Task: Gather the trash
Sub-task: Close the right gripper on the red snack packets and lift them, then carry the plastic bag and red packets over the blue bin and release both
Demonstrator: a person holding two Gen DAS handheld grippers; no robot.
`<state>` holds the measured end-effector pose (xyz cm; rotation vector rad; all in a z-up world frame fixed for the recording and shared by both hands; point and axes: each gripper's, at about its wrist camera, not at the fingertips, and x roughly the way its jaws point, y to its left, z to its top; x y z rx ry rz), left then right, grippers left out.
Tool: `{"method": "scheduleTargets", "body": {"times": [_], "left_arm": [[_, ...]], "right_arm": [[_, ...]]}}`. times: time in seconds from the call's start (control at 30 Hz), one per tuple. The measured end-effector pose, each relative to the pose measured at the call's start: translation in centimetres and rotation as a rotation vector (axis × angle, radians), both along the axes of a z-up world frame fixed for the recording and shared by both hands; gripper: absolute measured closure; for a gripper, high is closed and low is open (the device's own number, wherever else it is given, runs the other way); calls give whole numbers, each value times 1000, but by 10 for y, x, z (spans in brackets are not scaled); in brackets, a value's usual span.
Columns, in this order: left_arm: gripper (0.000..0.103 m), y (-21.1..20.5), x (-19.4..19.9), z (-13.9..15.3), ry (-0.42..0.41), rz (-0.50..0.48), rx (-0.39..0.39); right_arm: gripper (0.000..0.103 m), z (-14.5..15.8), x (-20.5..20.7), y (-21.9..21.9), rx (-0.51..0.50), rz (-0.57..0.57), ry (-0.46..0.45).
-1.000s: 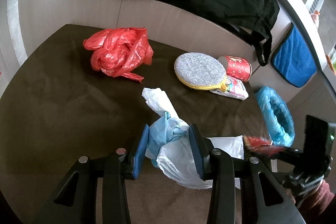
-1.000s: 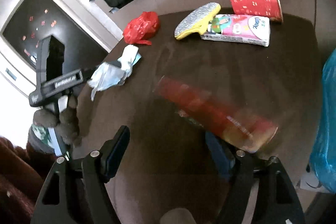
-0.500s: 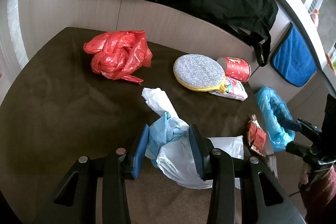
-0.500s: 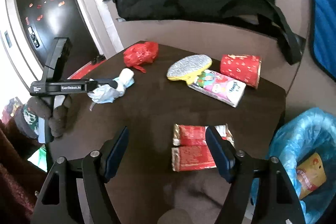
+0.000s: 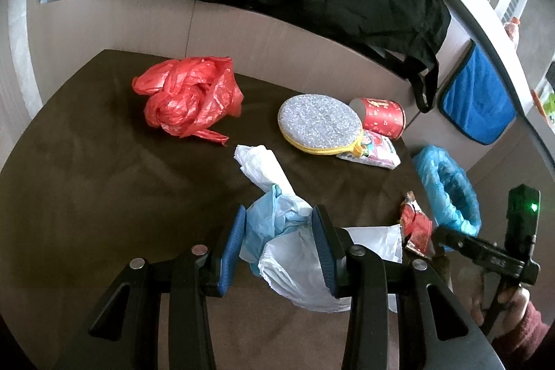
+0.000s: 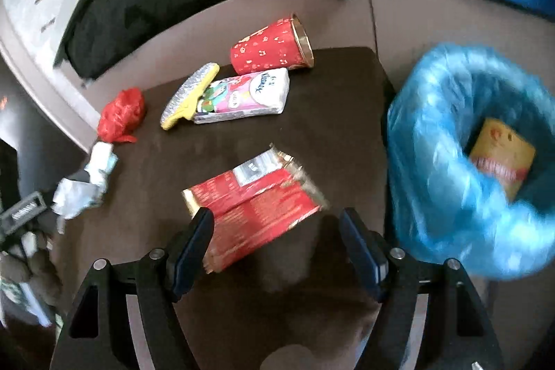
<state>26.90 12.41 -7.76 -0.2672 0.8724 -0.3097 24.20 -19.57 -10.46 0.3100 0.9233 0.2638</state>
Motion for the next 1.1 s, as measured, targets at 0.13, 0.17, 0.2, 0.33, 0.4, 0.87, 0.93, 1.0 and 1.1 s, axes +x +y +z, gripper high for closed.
{"method": "scheduleTargets", "body": {"times": [0.13, 0.17, 0.2, 0.33, 0.4, 0.87, 0.93, 1.0, 1.1], "left_arm": [[63, 3, 4, -2, -4, -5, -14], [63, 3, 4, -2, -6, -4, -19], [63, 5, 4, -1, -9, -2, -24], [63, 9, 2, -1, -13, 11, -35], [63, 11, 2, -1, -14, 18, -33], [63, -11, -6, 21, -81, 25, 59], [63, -19, -8, 33, -119, 17, 85], [63, -28, -9, 45, -156, 8, 104], [63, -36, -10, 62, -197, 4, 114]], "right_arm": [[30, -6, 5, 7, 90, 32, 59], [30, -5, 8, 9, 75, 24, 58], [30, -4, 15, 14, 70, 21, 62], [29, -3, 40, 36, -14, 10, 45], [29, -2, 55, 53, -98, 18, 36], [81, 12, 42, 100, -278, 207, -108], [85, 23, 39, 94, -239, 217, -130], [86, 36, 35, 88, -203, 222, -157], [87, 55, 31, 78, -139, 225, -191]]}}
